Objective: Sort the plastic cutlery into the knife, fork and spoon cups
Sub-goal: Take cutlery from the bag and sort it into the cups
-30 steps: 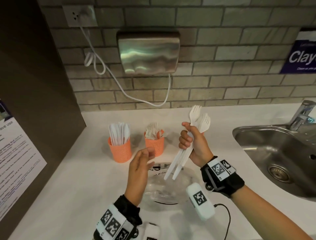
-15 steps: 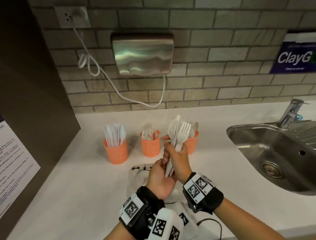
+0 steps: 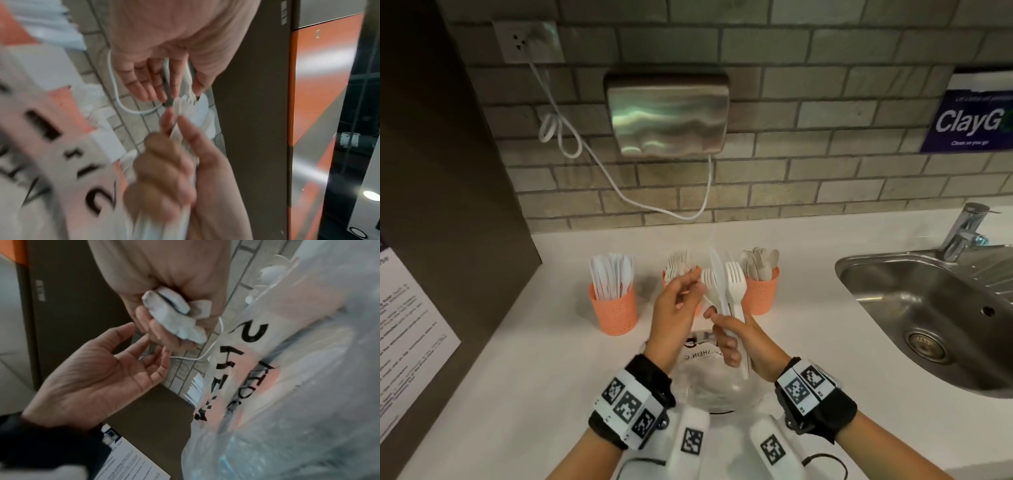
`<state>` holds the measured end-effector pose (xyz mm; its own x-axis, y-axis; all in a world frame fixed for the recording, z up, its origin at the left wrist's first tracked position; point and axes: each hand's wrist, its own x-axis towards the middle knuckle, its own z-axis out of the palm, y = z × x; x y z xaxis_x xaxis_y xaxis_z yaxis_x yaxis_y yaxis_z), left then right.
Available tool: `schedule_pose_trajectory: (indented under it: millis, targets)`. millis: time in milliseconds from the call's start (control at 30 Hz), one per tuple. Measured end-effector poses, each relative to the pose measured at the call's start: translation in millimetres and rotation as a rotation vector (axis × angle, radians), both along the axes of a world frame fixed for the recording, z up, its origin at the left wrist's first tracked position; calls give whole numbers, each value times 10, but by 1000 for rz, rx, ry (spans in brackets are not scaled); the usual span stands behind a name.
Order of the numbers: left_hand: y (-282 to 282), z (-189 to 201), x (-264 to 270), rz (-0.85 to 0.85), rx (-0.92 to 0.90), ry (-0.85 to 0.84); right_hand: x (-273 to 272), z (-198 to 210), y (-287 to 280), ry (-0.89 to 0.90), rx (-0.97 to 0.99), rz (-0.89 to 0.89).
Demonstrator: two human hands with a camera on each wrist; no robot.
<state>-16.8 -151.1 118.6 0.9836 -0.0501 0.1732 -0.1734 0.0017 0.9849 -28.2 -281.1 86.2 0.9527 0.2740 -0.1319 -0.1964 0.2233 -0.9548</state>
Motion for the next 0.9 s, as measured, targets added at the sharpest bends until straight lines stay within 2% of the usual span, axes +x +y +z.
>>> schedule_pose_trajectory:
  millis: [133,333,400,567,667,733,833,900]
  targets:
    - [59,102,170,-21,101,-45,-5,-48,-60,119,55,175]
    - [34,49,288,-19,34,-17,10,-89,-137,208,150,310]
    - [30,84,342,12,-37,8,21,-119,-170,185,151,336]
    - [151,316,486,77,-392,30,8,-184,-232,166,118,389]
    - [264,434,565,133,-459,25,-1,-213,-287,178,148,422]
    - [306,423,588,91,-322,62,3,-233,-325,197,198,457]
    - [275,278,523,-93,18,145,20,-246,-354,230,277,552]
    - [205,187,454,-219,104,220,32,-238,-348,235,305,612]
